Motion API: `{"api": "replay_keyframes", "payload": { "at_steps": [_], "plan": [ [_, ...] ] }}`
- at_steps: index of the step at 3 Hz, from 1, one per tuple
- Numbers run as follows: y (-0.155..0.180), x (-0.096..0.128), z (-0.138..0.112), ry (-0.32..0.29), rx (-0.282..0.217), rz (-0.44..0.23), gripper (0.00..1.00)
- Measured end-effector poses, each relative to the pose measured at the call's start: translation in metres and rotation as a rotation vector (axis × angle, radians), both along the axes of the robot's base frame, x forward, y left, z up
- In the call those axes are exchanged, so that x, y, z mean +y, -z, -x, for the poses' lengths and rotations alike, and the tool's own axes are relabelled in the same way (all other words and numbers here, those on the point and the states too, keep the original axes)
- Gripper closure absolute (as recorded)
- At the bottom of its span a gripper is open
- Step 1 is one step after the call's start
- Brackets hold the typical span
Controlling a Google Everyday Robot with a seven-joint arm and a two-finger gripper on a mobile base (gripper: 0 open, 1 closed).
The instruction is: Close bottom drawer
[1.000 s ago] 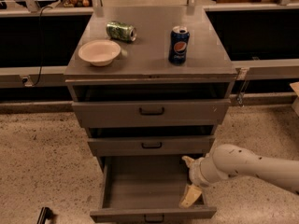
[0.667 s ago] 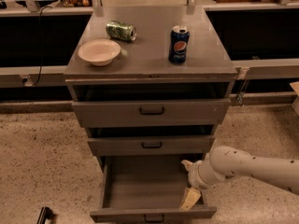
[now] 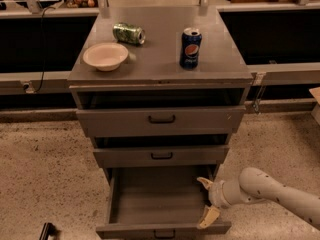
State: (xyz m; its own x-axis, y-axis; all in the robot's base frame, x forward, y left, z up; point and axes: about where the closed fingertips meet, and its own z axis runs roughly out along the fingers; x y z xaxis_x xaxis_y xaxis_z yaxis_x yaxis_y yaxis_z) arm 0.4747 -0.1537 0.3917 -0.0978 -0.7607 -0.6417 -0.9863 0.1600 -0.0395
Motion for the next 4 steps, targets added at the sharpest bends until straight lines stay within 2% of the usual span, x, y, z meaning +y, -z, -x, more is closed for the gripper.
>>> {"api": "replay_keyframes", "payload": {
  "at_steps": [1,2,3,4],
  "plan": [
    [0.026,-0.004,0.0,-0.04,-0.012,-0.032,0.0],
    [0.026,-0.004,0.0,-0.039,-0.012,-0.032,0.0],
    [0.048,-0.007,0.003,-0.035,0.025,-0.048,0.0],
    [0.082,-0.016,0.021,-0.007,0.066,-0.079,0.18]
  ]
}}
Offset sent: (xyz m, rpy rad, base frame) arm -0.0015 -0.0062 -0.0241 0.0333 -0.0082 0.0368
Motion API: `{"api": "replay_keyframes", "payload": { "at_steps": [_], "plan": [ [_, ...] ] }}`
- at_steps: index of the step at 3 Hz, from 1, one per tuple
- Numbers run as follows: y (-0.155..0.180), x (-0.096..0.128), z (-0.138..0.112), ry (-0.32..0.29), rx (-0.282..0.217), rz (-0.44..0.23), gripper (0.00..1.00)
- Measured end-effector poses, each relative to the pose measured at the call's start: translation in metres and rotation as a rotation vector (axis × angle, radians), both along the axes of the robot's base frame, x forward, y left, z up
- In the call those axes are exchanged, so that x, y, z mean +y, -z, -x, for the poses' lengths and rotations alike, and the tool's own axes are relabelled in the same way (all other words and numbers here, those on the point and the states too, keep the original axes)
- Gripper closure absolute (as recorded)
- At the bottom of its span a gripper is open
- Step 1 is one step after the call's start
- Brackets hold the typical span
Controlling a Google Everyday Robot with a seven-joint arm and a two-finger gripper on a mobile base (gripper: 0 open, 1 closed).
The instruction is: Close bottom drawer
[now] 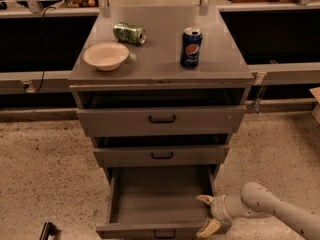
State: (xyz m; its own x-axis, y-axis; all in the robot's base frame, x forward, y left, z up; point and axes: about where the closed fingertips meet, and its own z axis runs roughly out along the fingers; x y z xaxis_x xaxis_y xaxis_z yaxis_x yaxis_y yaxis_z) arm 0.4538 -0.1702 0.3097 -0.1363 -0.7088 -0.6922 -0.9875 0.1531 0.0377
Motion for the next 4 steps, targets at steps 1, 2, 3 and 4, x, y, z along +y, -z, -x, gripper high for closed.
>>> {"api": "replay_keyframes", "payload": {
  "at_steps": [1,2,3,4],
  "plan": [
    [0.023,-0.008,0.021,0.001,0.005,0.015,0.43],
    [0.042,-0.009,0.039,-0.063,-0.016,0.037,0.66],
    [0.042,-0.007,0.039,-0.063,-0.014,0.034,0.87],
    [0.065,0.002,0.05,-0.01,-0.005,0.047,1.0]
  ]
}}
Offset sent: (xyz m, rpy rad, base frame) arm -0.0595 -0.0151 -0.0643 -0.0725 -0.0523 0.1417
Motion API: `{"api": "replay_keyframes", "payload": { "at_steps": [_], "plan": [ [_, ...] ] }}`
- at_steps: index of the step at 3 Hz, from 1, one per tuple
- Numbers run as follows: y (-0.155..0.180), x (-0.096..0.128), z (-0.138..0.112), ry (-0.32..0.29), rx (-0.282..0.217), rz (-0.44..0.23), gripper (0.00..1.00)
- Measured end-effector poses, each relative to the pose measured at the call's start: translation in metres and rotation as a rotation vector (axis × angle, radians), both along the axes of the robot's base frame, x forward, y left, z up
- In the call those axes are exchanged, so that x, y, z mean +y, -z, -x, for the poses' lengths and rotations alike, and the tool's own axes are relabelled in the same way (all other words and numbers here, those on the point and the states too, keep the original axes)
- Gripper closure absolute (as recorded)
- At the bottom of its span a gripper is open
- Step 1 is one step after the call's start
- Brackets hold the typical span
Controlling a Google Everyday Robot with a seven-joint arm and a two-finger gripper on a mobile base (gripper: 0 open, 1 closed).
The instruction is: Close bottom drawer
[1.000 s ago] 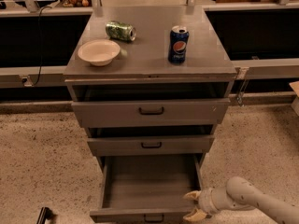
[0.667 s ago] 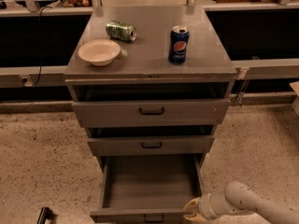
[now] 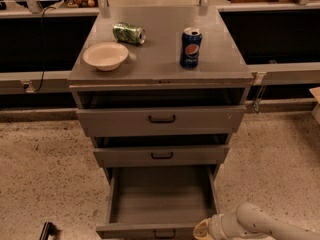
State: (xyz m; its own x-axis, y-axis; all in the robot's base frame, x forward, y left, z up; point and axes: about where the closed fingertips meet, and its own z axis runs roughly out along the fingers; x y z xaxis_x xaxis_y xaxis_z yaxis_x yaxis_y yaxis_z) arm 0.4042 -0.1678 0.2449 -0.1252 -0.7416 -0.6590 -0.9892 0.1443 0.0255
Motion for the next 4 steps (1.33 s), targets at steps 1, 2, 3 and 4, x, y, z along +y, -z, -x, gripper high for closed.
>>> {"api": "replay_keyframes", "payload": {
  "at_steps": [1,2,3,4],
  "plan": [
    [0.029,0.005,0.001,0.07,-0.069,-0.002,1.0],
    [0.053,0.01,-0.001,0.082,-0.105,-0.008,1.0],
    [0.057,0.012,0.0,0.082,-0.104,-0.011,1.0],
    [0.07,0.016,0.0,0.093,-0.079,-0.006,1.0]
  ]
}}
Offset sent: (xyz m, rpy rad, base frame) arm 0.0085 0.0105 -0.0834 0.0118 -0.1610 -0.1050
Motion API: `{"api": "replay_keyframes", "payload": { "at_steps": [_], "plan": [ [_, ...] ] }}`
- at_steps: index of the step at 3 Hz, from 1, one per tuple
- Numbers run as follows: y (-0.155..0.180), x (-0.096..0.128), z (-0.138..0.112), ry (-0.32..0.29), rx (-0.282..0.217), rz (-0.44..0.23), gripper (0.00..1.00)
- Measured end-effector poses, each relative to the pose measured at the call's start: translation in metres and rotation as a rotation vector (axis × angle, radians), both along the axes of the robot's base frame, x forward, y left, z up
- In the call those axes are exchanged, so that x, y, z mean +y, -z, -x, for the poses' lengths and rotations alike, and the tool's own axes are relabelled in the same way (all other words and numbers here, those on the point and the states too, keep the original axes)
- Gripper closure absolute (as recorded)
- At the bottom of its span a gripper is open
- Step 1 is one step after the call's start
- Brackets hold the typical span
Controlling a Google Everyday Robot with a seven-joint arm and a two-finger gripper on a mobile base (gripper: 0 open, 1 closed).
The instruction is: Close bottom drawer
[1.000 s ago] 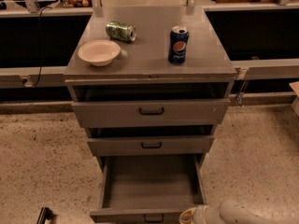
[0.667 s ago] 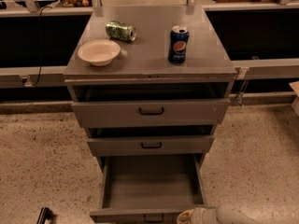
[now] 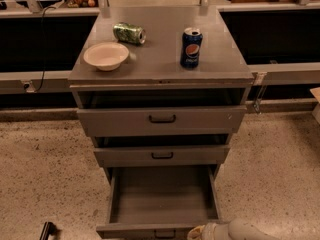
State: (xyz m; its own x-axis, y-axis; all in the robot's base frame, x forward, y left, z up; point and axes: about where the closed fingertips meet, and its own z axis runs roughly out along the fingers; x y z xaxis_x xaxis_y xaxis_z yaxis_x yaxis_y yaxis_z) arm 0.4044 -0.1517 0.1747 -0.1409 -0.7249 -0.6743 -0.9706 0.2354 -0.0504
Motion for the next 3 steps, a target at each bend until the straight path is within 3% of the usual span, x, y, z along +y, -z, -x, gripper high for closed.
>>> {"api": "replay_keyframes", "payload": {
  "at_steps": [1,3],
  "plan": [
    [0.031,0.016,-0.005,0.057,0.036,-0.014,1.0],
    [0.056,0.018,-0.021,0.11,-0.01,-0.069,1.0]
  ]
}}
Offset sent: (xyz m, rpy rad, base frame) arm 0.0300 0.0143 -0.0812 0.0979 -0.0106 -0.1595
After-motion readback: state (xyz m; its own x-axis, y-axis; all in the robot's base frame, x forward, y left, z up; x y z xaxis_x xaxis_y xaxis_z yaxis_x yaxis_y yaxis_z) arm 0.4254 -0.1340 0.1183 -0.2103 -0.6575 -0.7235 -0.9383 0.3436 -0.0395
